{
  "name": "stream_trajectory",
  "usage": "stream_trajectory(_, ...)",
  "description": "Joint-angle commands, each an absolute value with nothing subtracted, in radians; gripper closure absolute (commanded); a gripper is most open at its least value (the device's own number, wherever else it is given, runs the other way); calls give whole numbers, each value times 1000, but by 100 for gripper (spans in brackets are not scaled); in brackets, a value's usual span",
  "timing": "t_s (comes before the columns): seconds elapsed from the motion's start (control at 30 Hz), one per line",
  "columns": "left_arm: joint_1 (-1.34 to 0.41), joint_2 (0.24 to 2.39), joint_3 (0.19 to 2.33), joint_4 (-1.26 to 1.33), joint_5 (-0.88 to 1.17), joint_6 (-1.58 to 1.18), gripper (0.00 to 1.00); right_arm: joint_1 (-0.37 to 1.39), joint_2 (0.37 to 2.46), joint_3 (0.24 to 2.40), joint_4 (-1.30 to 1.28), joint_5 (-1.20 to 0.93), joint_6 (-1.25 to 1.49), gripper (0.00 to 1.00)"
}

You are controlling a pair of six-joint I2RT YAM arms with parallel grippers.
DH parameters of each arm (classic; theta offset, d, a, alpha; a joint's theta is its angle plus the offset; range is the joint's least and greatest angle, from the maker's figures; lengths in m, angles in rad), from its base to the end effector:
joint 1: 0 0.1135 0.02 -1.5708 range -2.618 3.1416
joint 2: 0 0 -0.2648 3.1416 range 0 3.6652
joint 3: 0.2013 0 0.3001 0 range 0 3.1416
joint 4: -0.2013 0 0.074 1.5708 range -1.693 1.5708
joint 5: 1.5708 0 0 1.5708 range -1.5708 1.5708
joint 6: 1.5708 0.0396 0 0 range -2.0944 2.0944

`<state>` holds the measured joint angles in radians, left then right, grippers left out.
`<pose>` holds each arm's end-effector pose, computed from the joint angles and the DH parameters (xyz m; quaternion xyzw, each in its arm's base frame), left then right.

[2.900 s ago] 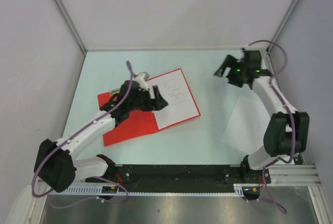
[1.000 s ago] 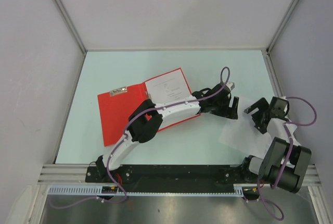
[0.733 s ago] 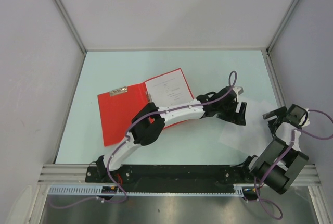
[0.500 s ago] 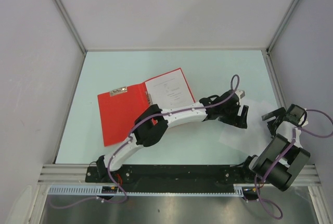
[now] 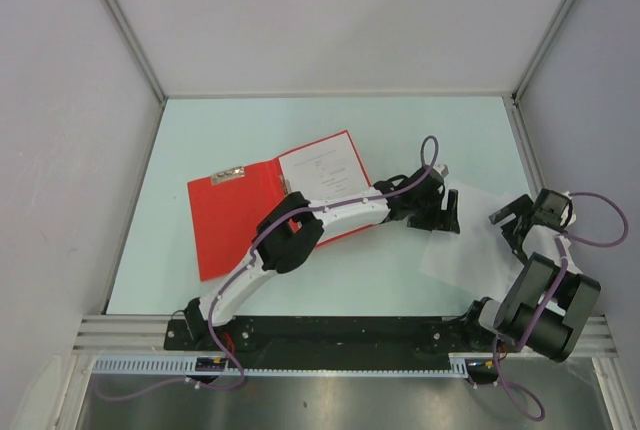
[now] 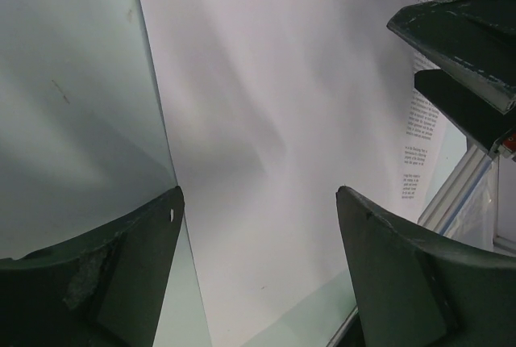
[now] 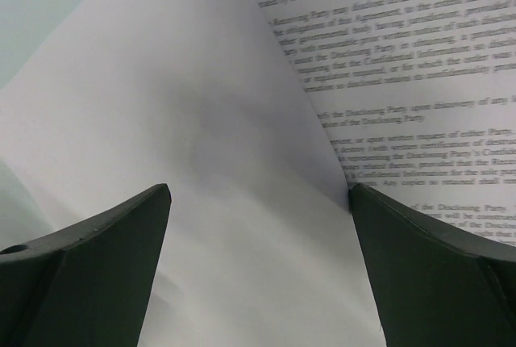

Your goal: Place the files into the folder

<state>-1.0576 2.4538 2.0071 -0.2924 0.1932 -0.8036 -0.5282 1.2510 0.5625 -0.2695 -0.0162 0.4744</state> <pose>0.2875 -0.5257 0.1327 0.1540 0.8982 -0.3752 0.1694 0.2312 -0.1341 0.1315 0.4560 0.8373 -0.0004 0.3017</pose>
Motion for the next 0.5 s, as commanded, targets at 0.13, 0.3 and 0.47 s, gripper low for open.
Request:
stream_trajectory(0.13, -1055, 2451, 1968, -299, 212, -819, 16, -500, 1183, 538, -287, -271, 514, 1)
stream_trajectory(0.3, -1042, 2436, 1945, -291, 219, -821, 16, -499, 1143, 537, -291, -399, 503, 0)
stream_trajectory(0.47, -1028, 2425, 1927, -278, 232, -824, 16, -520, 1120, 525, -290, -512, 497, 0)
